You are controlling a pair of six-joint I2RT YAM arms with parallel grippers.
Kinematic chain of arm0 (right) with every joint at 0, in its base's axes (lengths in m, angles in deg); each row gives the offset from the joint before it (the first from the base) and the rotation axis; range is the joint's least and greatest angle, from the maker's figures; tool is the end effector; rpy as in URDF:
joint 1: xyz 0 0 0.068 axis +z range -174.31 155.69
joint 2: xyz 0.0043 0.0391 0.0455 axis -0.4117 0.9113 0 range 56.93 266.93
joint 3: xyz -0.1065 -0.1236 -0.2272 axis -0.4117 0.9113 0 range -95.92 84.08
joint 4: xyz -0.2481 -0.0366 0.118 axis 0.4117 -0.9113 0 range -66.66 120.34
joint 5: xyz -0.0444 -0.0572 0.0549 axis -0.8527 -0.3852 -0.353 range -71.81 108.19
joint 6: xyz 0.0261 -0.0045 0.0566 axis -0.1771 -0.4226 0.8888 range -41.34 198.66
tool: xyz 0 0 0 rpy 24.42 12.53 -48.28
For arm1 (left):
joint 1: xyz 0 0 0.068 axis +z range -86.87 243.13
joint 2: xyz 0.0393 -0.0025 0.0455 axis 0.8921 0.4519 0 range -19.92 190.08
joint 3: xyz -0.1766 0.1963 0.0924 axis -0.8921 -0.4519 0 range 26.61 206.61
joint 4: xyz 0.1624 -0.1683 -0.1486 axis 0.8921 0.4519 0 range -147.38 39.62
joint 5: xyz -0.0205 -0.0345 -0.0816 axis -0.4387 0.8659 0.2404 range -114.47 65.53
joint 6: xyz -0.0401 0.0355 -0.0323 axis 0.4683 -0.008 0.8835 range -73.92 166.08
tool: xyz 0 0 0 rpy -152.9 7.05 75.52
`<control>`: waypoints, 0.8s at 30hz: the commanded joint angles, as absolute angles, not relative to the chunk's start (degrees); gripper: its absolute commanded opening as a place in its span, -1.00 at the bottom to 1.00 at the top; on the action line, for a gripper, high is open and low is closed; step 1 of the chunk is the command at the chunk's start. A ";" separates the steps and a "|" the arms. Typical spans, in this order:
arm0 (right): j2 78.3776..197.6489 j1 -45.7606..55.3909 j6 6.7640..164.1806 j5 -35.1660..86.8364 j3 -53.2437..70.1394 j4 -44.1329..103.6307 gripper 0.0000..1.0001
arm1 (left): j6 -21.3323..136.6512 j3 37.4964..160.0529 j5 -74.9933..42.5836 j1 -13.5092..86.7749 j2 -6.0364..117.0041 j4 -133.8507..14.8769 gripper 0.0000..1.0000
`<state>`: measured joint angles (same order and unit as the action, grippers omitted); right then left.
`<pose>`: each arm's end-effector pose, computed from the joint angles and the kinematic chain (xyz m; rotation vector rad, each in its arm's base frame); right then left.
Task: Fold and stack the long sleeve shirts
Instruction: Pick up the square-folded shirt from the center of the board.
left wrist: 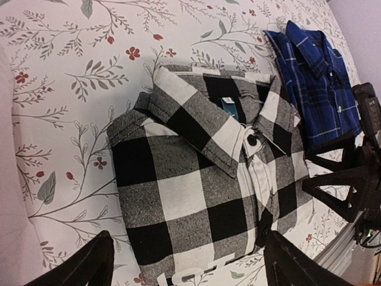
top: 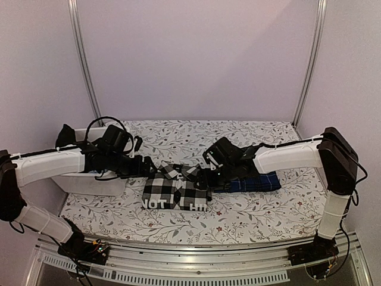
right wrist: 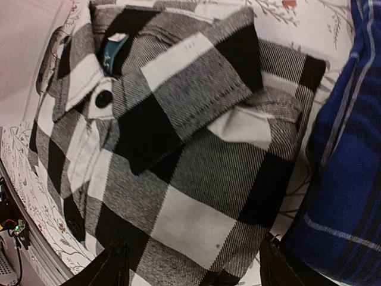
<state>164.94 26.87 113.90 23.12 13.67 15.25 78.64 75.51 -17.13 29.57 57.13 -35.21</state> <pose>0.2609 0.3309 0.1627 -0.4038 2.6080 0.6928 0.2429 -0.1685 0.2139 0.0814 2.5539 -0.6403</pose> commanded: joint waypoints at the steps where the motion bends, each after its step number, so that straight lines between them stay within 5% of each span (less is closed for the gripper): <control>1: 161.56 27.42 118.72 22.87 18.77 17.27 0.47 | 75.87 75.32 -16.37 30.30 59.08 -34.10 0.73; 24: 168.44 28.53 122.16 24.41 17.28 23.56 0.35 | 79.01 73.28 -14.66 30.22 70.64 -41.59 0.59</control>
